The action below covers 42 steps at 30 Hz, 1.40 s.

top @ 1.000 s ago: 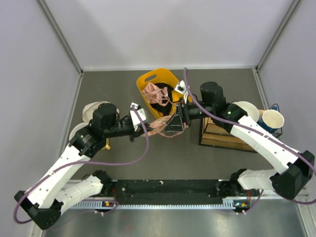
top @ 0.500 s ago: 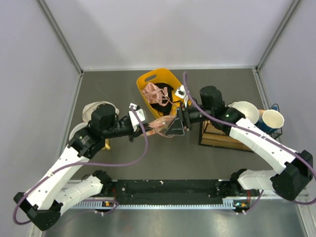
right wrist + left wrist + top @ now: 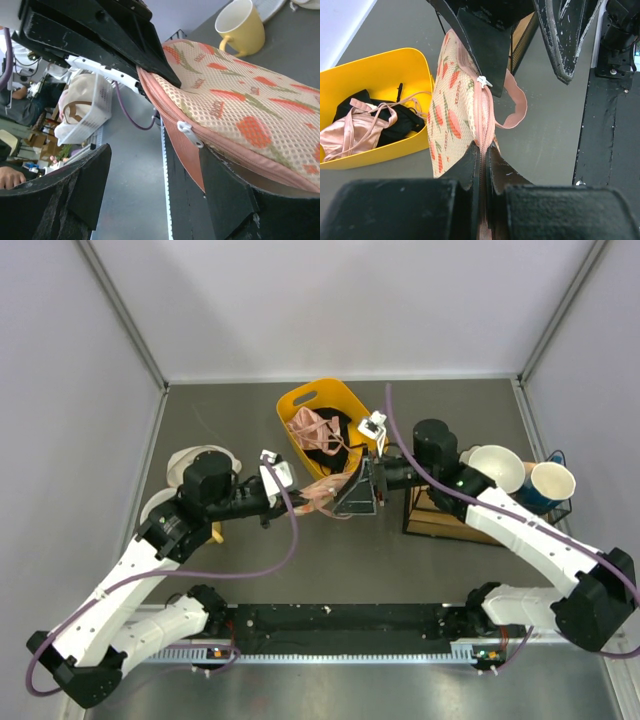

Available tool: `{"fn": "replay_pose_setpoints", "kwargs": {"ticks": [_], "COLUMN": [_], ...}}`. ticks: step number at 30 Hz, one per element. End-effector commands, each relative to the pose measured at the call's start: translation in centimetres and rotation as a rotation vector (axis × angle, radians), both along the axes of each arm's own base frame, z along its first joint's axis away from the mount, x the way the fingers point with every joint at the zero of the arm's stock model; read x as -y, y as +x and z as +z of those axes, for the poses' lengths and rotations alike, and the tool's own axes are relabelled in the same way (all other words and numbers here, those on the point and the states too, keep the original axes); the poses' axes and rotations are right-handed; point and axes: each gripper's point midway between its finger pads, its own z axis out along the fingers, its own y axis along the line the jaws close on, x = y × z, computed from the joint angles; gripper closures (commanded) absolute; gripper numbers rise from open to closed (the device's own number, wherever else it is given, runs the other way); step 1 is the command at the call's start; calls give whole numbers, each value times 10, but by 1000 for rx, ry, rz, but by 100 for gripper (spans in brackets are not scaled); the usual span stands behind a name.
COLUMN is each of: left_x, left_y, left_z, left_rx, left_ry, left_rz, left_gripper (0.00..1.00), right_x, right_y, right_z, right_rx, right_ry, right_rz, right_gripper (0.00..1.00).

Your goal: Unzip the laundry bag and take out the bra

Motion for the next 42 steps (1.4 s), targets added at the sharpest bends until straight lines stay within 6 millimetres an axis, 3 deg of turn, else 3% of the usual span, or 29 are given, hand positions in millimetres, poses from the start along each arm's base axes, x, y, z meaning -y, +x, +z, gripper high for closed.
{"fn": "replay_pose_setpoints", "kwargs": {"ticks": [1, 11, 17, 25, 30, 40, 42], "left_x": [3, 4, 4, 4, 5, 6, 6], "left_y": [2, 3, 2, 3, 5, 6, 6], "left_z": [25, 23, 21, 20, 18, 16, 16], "left_rx": [104, 109, 109, 108, 109, 103, 103], "left_ry": [-63, -62, -58, -55, -50, -51, -51], "left_rz": [-17, -23, -24, -25, -23, -23, -20], "left_gripper": [100, 100, 100, 100, 100, 100, 100], "right_x": [-5, -10, -9, -3, -5, -5, -5], "right_y": [4, 10, 16, 28, 29, 30, 31], "right_z": [30, 26, 32, 23, 16, 16, 15], "right_rx": [56, 40, 56, 41, 34, 37, 37], "right_ry": [90, 86, 94, 76, 62, 51, 48], "right_rz": [43, 40, 13, -22, -1, 1, -5], "right_gripper": [28, 29, 34, 47, 60, 73, 81]}}
